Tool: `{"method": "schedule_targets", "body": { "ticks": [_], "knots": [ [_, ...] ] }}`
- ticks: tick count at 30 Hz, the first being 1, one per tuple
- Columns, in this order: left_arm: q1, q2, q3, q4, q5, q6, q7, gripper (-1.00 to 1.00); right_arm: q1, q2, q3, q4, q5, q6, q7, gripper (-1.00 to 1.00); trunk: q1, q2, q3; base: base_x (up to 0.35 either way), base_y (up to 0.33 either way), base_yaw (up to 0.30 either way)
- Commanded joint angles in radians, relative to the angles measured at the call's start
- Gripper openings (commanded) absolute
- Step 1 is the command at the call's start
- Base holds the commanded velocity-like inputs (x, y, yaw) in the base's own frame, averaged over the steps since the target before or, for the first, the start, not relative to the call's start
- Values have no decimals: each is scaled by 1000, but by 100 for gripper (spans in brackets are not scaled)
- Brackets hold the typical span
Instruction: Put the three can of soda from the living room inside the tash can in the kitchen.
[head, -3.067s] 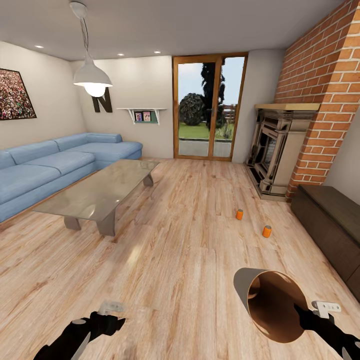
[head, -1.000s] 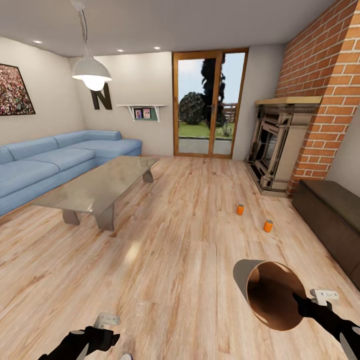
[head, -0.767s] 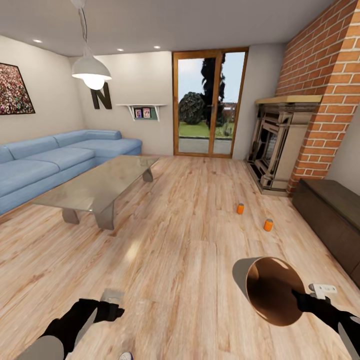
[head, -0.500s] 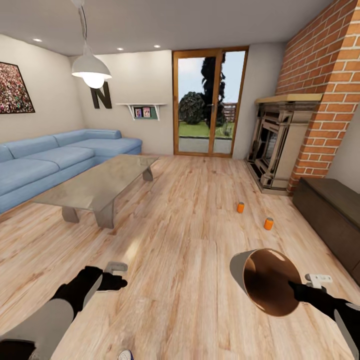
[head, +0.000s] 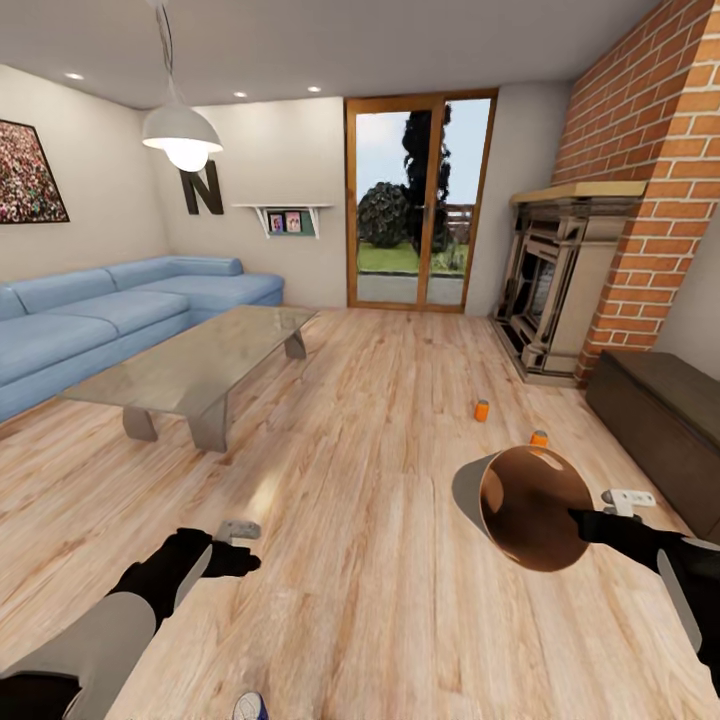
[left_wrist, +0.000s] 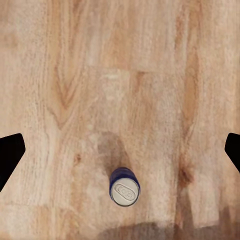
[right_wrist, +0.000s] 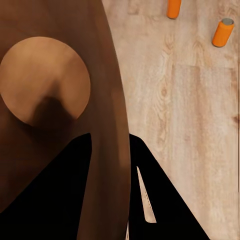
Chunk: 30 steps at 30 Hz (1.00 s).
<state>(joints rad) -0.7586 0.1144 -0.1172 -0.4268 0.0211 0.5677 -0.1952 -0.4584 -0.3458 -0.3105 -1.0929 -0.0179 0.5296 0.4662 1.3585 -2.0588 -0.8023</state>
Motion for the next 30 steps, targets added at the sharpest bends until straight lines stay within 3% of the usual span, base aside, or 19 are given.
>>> {"method": "schedule_targets", "body": {
  "ticks": [1,6,11,17,30],
  "knots": [
    [1,-1,0,1,0,-2,-1,100,-1,-1,-1,-2,-14,4,4,-100,4,-7,-3,0,0,0],
    [3,-2,-1,1,0,-8,-2,100,-2,2,0,-3,-15,3,2,-100,23,-42,-19,0,0,0],
    [15,-28,-12,29,-1,-36,-7,100,-26,30,32,-25,34,21,0,-100,23,-42,-19,0,0,0],
    [15,-28,-12,43,-1,-70,-7,100,-50,30,68,-54,70,45,0,-100,23,-42,-19,0,0,0],
    [15,-26,-12,37,-1,-85,-8,100,-43,26,64,-81,175,60,0,-100,23,-42,-19,0,0,0]
  ]
}}
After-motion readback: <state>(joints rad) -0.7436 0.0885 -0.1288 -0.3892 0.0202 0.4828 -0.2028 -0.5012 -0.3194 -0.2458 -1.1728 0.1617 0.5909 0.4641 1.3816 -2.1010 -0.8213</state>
